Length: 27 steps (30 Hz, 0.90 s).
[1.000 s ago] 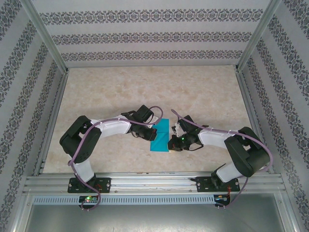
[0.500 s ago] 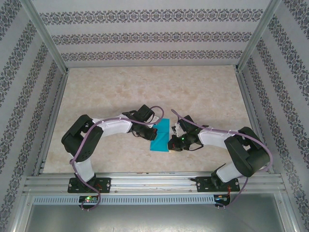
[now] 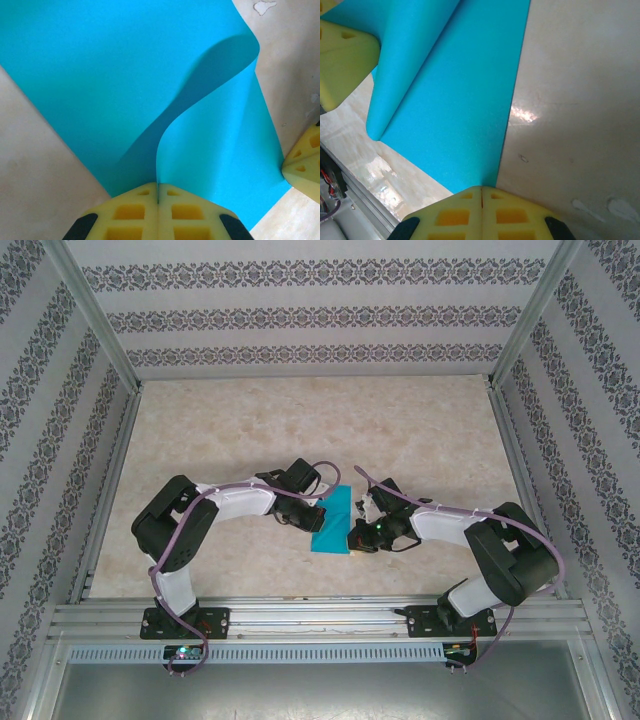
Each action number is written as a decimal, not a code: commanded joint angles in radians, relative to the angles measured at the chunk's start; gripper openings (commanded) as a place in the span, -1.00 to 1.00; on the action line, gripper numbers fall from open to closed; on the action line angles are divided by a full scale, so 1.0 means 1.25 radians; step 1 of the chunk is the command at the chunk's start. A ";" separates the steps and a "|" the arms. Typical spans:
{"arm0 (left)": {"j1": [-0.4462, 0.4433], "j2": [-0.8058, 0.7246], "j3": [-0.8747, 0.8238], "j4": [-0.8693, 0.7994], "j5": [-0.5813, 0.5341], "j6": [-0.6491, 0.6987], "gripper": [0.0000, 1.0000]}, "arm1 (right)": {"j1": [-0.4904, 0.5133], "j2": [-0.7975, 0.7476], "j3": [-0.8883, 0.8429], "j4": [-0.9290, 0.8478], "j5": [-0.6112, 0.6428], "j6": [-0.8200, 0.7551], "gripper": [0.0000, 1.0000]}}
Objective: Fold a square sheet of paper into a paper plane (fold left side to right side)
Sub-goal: Fold the triangle a second time at the center of the table.
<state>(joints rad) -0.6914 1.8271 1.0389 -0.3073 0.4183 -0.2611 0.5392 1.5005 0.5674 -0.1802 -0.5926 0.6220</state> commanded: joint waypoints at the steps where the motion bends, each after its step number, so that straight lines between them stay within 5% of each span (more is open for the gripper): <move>1: 0.009 0.024 0.006 -0.024 0.000 0.020 -0.92 | -0.011 -0.028 0.007 -0.023 0.004 0.005 -1.00; 8: 0.006 0.028 -0.009 -0.021 0.000 0.015 -0.93 | -0.041 -0.099 -0.016 0.069 -0.038 0.067 -1.00; 14: 0.002 0.031 -0.010 -0.017 0.000 0.009 -0.92 | 0.003 -0.032 0.006 0.208 -0.022 0.141 -1.00; 27: -0.004 0.034 -0.011 -0.015 -0.002 0.008 -0.92 | 0.048 0.073 0.051 0.271 0.010 0.160 -1.00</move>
<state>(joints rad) -0.6926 1.8309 1.0393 -0.3061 0.4217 -0.2611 0.5858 1.5757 0.6052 0.1196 -0.5934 0.8112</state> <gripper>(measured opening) 0.058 0.057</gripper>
